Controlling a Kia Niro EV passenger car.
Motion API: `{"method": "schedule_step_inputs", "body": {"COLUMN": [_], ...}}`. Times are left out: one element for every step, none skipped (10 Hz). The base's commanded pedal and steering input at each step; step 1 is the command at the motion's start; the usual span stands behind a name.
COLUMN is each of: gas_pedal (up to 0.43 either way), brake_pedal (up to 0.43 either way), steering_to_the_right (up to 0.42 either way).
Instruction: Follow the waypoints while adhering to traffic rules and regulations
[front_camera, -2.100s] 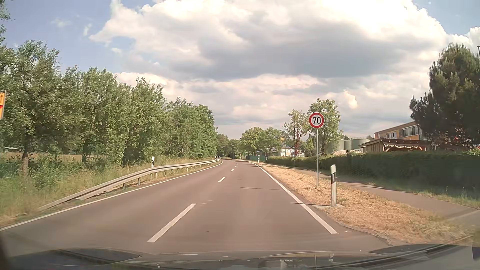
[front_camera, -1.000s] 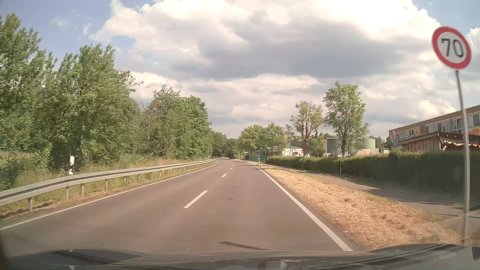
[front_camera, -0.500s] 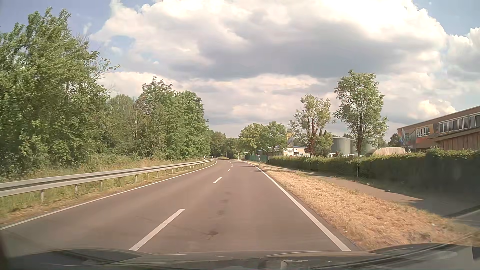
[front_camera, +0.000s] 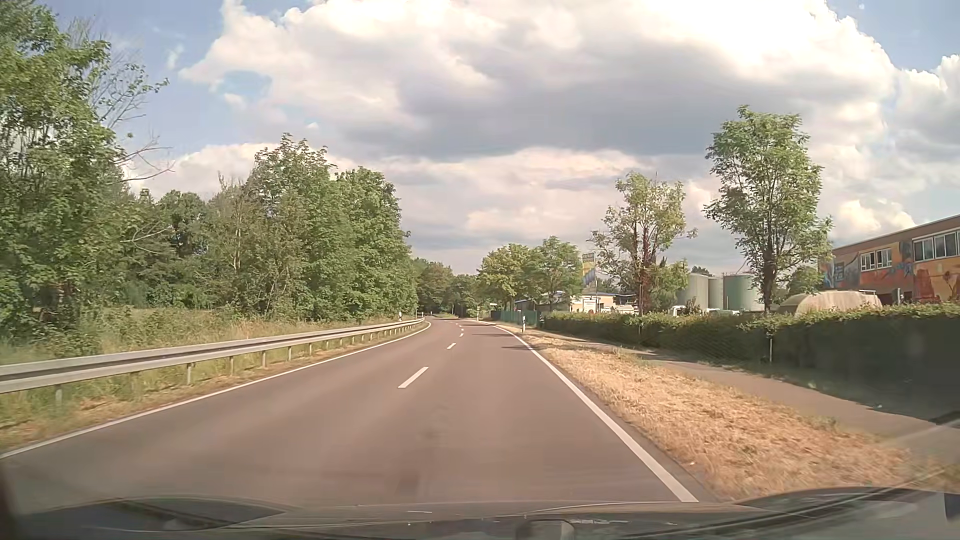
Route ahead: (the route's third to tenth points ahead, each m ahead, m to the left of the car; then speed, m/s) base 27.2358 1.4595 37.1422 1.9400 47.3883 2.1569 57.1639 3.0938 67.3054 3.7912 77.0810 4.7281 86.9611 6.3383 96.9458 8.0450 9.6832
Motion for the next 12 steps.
{"method": "schedule_step_inputs", "body": {"gas_pedal": [0.268, 0.268, 0.268, 0.268, 0.268, 0.268, 0.268, 0.268, 0.268, 0.268, 0.268, 0.268], "brake_pedal": [0.0, 0.0, 0.0, 0.0, 0.0, 0.0, 0.0, 0.0, 0.0, 0.0, 0.0, 0.0], "steering_to_the_right": [-0.004, -0.004, -0.005, -0.005, -0.005, -0.005, -0.005, -0.005, -0.005, -0.005, -0.005, -0.005]}}
